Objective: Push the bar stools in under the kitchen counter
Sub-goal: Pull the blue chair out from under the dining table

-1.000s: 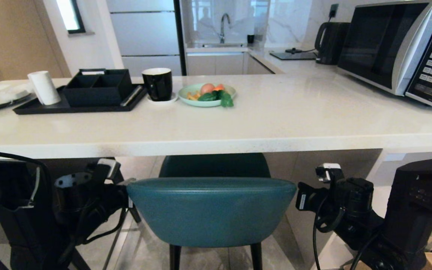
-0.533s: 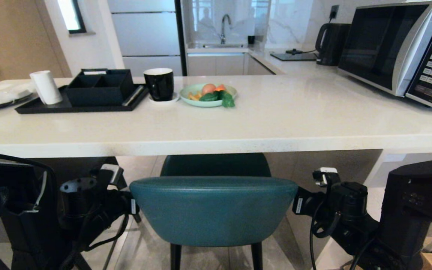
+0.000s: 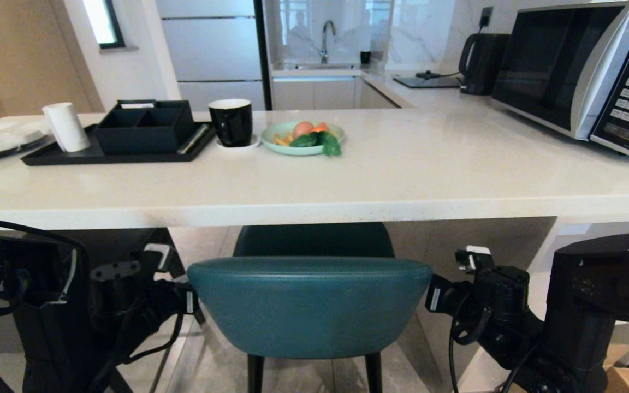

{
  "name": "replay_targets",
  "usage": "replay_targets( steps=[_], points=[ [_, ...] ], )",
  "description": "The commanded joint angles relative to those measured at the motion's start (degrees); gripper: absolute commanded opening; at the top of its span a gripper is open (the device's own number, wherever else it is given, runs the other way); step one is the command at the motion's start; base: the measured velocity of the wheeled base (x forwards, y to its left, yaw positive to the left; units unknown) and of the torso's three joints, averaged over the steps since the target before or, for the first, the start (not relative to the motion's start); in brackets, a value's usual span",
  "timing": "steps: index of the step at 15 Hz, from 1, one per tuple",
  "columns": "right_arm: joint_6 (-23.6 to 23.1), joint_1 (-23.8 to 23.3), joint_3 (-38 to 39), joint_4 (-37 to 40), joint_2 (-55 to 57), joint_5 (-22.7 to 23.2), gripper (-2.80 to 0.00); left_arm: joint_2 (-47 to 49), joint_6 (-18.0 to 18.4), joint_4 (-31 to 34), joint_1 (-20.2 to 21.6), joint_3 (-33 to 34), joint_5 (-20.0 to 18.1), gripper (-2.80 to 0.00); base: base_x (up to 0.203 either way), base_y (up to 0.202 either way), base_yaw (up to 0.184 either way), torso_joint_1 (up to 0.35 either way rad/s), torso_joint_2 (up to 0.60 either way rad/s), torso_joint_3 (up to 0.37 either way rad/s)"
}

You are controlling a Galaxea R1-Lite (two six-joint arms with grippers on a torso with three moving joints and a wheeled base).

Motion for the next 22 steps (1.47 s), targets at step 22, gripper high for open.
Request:
replay_targets(
  steps=[22],
  points=[
    [0.02,-0.69,-22.72,0.44,8.69,-1.52,-2.8,8.28,-1.75,-0.59,-4.07,-22.37,4.11,-2.8,0.0,0.0,0.0,0.0,0.0,0.0]
  ],
)
